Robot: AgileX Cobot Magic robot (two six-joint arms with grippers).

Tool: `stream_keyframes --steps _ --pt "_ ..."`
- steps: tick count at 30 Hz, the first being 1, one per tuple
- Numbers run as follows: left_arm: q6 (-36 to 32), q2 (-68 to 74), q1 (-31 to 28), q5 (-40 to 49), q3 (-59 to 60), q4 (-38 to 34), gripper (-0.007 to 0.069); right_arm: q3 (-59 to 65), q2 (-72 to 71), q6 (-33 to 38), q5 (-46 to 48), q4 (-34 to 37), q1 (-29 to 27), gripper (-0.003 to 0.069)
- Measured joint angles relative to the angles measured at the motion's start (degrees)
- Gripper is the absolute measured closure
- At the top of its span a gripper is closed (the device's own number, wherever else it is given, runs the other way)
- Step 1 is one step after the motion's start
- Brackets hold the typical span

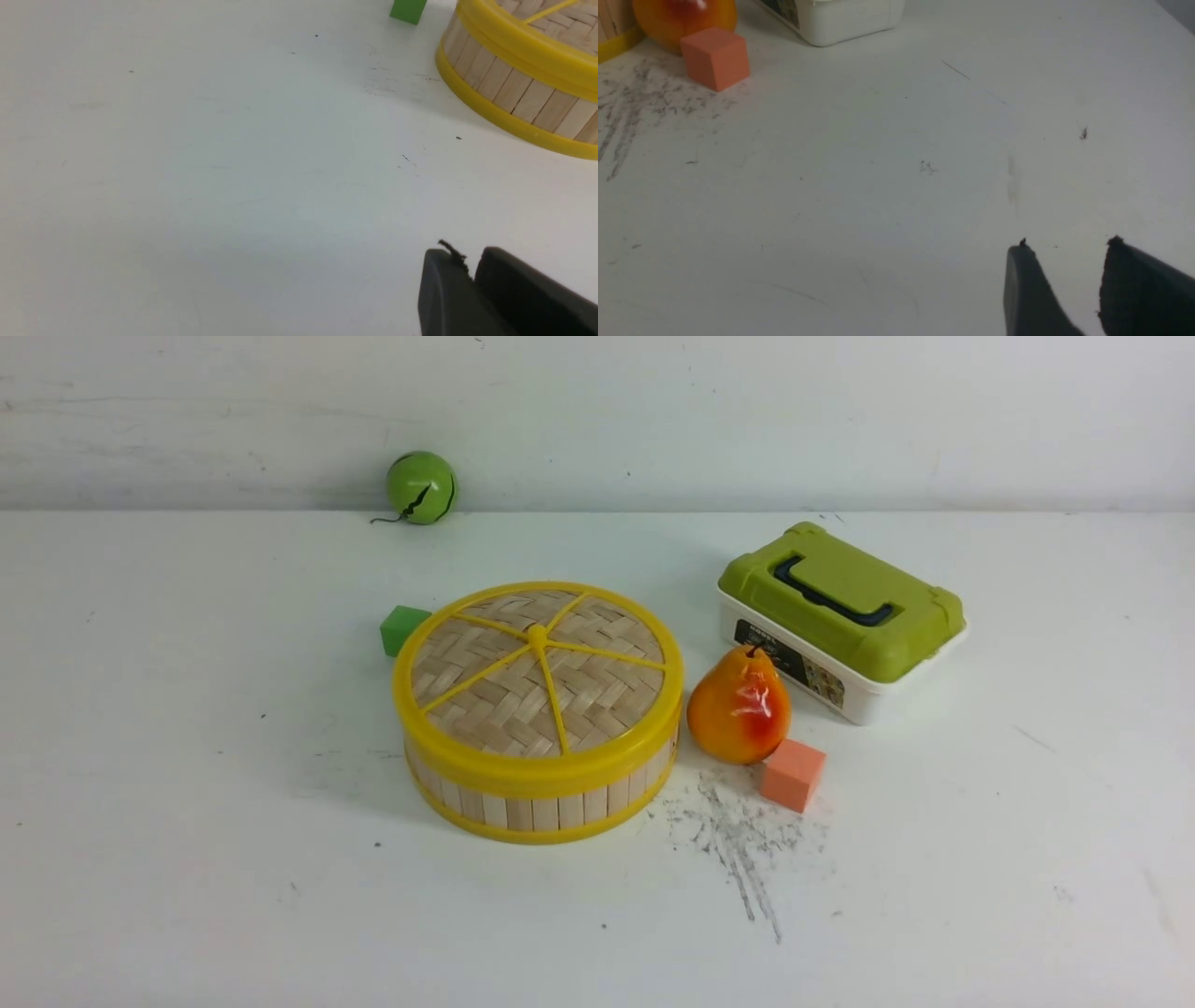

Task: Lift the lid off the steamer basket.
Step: Use the left arm to lift the lid of the steamer

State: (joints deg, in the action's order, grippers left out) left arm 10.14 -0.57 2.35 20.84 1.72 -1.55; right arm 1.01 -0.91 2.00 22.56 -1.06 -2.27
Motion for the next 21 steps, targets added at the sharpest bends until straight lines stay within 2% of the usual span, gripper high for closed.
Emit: stream_keyframes --steps 4,10,15,19,21 --pt "0.0 0.0 0.0 -4.84 0.0 0.0 0.053 0.0 0.0 0.0 0.0 0.0 0.0 0.0419" --pt "0.0 0.0 0.0 -22.56 0.0 0.0 0.0522 0.0 0.0 0.0 0.0 0.0 0.0 0.0419" --pt "0.0 0.0 0.0 -33.61 0.0 -0.43 0.0518 0.0 0.0 0.0 0.0 0.0 0.0 0.0419" --pt "0.07 0.0 0.0 -37.63 0.0 -1.58 0.0514 0.0 0.0 0.0 0.0 0.0 0.0 0.0419" --pt "2.69 0.0 0.0 -39.12 0.0 -3.48 0.0514 0.0 0.0 0.0 0.0 0.0 0.0 0.0419"
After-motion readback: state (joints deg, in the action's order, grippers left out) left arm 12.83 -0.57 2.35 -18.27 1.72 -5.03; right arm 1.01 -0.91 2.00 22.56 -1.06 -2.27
